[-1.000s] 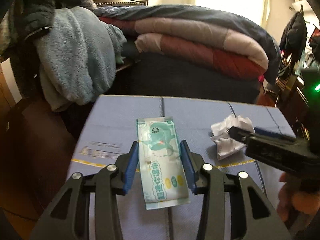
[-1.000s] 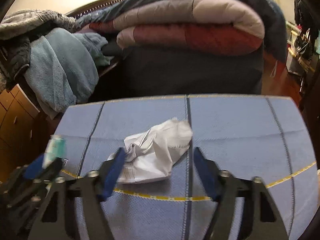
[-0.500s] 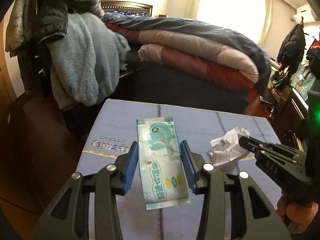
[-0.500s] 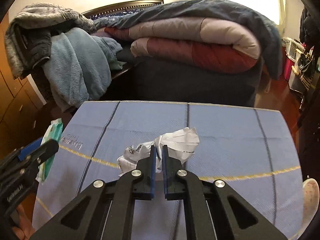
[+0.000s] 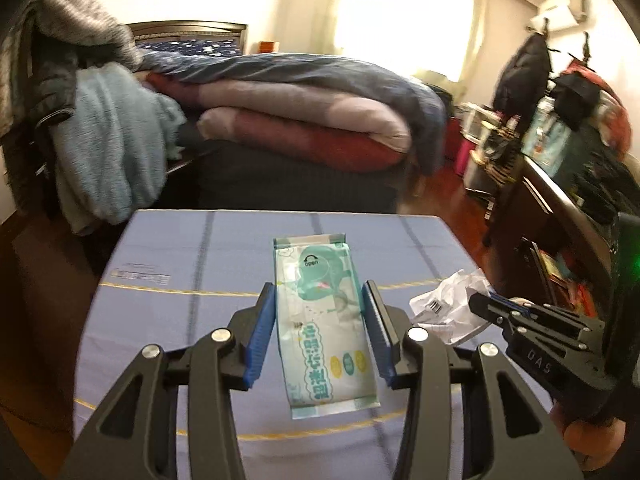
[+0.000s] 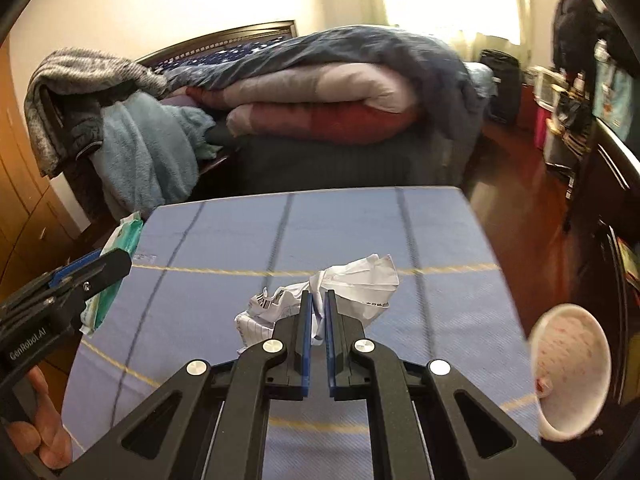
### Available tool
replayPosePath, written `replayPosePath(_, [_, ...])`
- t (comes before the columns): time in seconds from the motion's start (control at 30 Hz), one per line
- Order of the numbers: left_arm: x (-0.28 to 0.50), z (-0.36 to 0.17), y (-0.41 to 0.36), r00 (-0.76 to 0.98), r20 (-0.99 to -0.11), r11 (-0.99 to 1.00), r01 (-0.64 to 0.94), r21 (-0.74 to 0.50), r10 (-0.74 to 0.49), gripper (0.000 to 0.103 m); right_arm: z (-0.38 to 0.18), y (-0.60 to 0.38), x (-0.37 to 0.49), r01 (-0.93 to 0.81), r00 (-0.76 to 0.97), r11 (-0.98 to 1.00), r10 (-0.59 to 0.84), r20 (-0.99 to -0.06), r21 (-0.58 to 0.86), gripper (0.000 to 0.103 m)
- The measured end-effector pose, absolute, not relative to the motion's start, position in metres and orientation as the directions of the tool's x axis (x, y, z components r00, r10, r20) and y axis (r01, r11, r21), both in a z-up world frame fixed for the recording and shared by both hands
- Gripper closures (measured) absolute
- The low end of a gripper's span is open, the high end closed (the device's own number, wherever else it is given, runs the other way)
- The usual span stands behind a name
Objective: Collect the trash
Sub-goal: 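Carry the tissue pack and crumpled paper over the wastebasket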
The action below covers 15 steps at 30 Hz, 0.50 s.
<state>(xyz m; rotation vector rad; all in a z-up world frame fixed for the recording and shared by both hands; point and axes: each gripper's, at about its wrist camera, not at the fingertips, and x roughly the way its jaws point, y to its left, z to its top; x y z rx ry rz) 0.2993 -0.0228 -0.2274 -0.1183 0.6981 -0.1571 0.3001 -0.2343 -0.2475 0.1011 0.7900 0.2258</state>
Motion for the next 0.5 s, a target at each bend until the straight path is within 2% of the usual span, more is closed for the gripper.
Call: replayPosePath(0.5, [0.268, -0.228, -0.182, 0.664, -0.637, 0.910, 0.382, -0.162, -0.392, 0.058, -0.262, -0.371, 0.231, 0.067, 0.713, 0.986, 0.059, -0.698, 0.151, 0.097])
